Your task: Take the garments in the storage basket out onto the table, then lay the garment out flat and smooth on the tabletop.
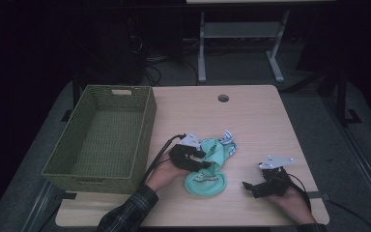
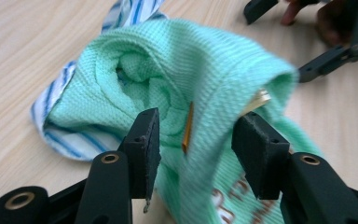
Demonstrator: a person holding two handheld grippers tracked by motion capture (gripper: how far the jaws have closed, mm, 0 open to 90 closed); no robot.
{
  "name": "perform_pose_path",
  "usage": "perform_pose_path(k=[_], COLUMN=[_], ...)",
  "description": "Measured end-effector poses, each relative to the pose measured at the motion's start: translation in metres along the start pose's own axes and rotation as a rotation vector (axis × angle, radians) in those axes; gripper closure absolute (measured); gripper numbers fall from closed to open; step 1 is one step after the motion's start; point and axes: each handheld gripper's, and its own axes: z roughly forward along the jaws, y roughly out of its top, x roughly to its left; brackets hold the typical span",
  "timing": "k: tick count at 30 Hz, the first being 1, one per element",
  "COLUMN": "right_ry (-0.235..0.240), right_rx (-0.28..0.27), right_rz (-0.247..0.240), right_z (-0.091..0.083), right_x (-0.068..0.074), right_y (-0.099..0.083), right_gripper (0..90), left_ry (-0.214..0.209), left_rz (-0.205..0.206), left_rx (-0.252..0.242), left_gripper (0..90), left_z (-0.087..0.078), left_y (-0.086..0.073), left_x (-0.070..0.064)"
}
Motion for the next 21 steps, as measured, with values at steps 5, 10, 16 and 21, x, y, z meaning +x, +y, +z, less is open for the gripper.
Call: perform_pose_path(k=[5, 10, 16, 21], right_ry=[0.002, 0.002, -0.002, 0.002], right_rx=[0.002, 0.002, 0.002, 0.002], right_rz=[0.002, 0.001, 0.000, -0.004], right_z=[0.001, 0.001, 0.002, 0.002], right_x=[0.000, 0.000, -0.001, -0.001], right_y=[0.001, 0.001, 0.003, 0.003], right_gripper=[2.4, 2.4, 2.4, 2.5], left_ry=[-0.006, -0.021, -0.036, -0.031], left_rz=[0.004, -0.005, -0.011, -0.012], left_rx=[-0.009, -0.002, 0.047, 0.089], left_gripper=[52.8, 60.6, 72.6, 84.8], left_z=[-0.017, -0.027, -0.031, -0.029], left_y=[-0.005, -0.014, -0.029, -0.038], left_x=[-0.015, -0.026, -0.039, -0.046])
